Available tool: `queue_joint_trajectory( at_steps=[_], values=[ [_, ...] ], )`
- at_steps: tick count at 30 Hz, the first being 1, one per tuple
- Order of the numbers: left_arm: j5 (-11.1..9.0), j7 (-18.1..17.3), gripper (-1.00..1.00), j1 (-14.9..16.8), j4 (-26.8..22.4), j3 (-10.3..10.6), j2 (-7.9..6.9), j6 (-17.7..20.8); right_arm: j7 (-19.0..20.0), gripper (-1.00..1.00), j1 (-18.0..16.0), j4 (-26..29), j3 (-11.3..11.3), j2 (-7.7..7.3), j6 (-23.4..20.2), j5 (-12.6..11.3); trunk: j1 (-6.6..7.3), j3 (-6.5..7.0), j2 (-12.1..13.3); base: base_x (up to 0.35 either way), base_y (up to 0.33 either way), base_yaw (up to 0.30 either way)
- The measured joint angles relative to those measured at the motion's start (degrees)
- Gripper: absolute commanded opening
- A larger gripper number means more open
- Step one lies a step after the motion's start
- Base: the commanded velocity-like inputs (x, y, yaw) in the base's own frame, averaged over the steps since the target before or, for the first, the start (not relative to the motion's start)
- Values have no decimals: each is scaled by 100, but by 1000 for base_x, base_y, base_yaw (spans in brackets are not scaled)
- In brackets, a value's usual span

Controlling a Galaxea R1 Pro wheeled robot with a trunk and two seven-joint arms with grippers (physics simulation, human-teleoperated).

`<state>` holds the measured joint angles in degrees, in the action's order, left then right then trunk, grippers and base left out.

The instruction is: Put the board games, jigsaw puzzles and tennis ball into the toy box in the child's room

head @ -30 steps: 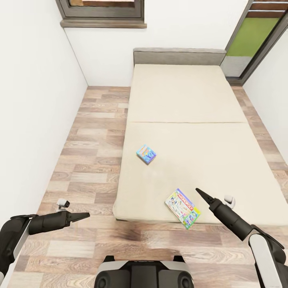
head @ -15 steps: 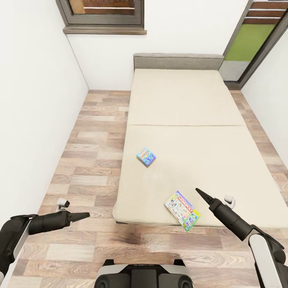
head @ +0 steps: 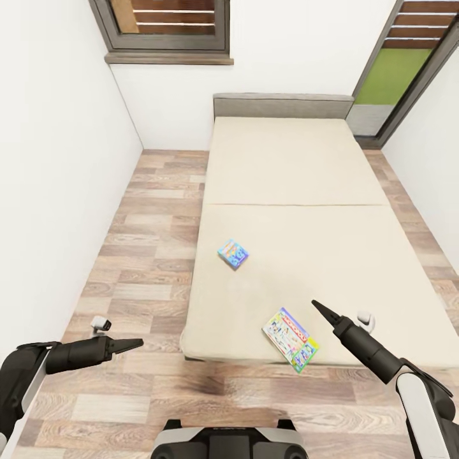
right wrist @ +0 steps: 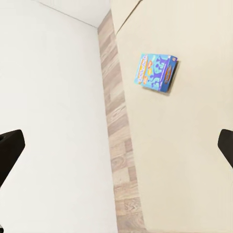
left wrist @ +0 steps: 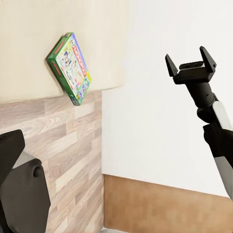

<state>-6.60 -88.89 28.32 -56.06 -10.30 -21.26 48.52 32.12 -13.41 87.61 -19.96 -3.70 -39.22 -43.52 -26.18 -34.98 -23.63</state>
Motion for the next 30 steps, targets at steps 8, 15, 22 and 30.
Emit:
queue_joint_trajectory(
  at_steps=[8, 15, 22, 30],
  values=[
    [0, 6, 100, 2, 0, 5, 5, 0, 0, 100, 0, -8, -1, 0, 5, 2, 0, 76, 0, 0, 0, 0],
    [0, 6, 100, 2, 0, 1, 5, 0, -2, 100, 0, -9, 0, 7, 8, 1, 0, 143, 0, 0, 0, 0],
    [0, 6, 100, 3, 0, 1, 3, 0, -17, 100, 0, -9, 0, 24, 9, 6, 0, 210, 0, 0, 0, 0],
    [0, 12, 100, 2, 0, 0, 5, 0, -25, 100, 0, -9, 0, 35, 9, 7, 0, 286, 0, 0, 0, 0]
  ],
)
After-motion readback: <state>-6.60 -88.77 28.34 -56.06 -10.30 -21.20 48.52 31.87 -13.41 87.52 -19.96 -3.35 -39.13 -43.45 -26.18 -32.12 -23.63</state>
